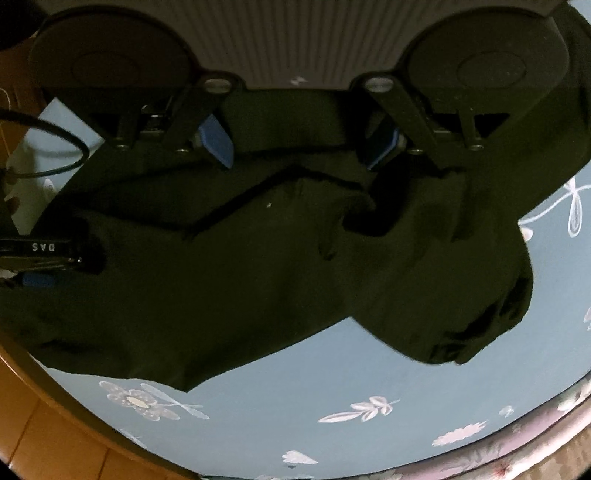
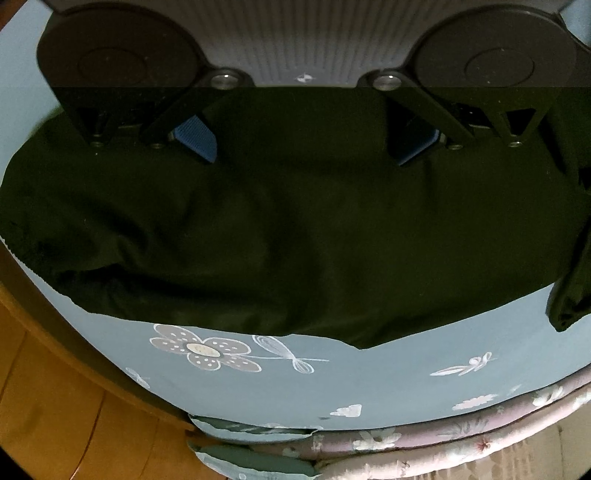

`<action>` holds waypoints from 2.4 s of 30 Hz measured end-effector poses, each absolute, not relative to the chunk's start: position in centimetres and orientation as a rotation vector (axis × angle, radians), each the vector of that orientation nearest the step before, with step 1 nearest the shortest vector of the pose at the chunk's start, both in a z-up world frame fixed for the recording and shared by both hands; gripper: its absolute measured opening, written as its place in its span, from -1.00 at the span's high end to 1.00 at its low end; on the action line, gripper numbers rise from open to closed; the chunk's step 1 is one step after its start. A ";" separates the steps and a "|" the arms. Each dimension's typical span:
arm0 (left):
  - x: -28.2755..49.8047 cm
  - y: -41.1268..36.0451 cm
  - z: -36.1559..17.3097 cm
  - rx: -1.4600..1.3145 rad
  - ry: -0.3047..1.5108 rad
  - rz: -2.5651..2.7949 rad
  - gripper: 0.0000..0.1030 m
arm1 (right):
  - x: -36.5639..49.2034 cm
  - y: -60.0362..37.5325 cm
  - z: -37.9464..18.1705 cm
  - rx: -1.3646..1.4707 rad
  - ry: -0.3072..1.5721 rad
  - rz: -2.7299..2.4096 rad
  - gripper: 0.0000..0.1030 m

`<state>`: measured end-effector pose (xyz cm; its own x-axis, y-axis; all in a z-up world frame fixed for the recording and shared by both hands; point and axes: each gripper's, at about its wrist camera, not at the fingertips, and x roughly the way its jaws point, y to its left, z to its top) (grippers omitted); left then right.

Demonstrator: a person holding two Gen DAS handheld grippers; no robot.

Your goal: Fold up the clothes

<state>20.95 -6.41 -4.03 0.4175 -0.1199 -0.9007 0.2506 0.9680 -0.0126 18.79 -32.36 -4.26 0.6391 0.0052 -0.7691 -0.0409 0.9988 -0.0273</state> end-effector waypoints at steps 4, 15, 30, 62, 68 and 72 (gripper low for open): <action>21.1 -5.8 -4.5 0.117 1.147 -0.226 -0.52 | 18.3 -32.4 -4.4 -0.044 0.850 0.027 -1.00; 21.1 -4.8 -5.7 0.107 1.134 -0.278 -0.64 | 18.4 -35.7 -1.0 0.011 0.706 0.003 -1.00; 19.4 -1.2 -4.6 0.120 1.095 -0.291 -0.61 | 16.4 -37.7 -1.2 0.138 0.794 -0.019 -1.00; 41.3 -2.7 -5.7 -0.114 1.398 0.008 0.32 | 16.1 -31.1 -4.8 -0.077 0.775 0.170 -1.00; 40.2 -2.7 -5.3 -0.051 1.365 -0.004 0.91 | 16.6 -31.1 -4.8 -0.077 0.774 0.164 -1.00; 38.4 -1.7 -4.1 -0.075 1.305 -0.028 0.95 | 16.9 -31.0 -4.6 -0.073 0.786 0.152 -1.00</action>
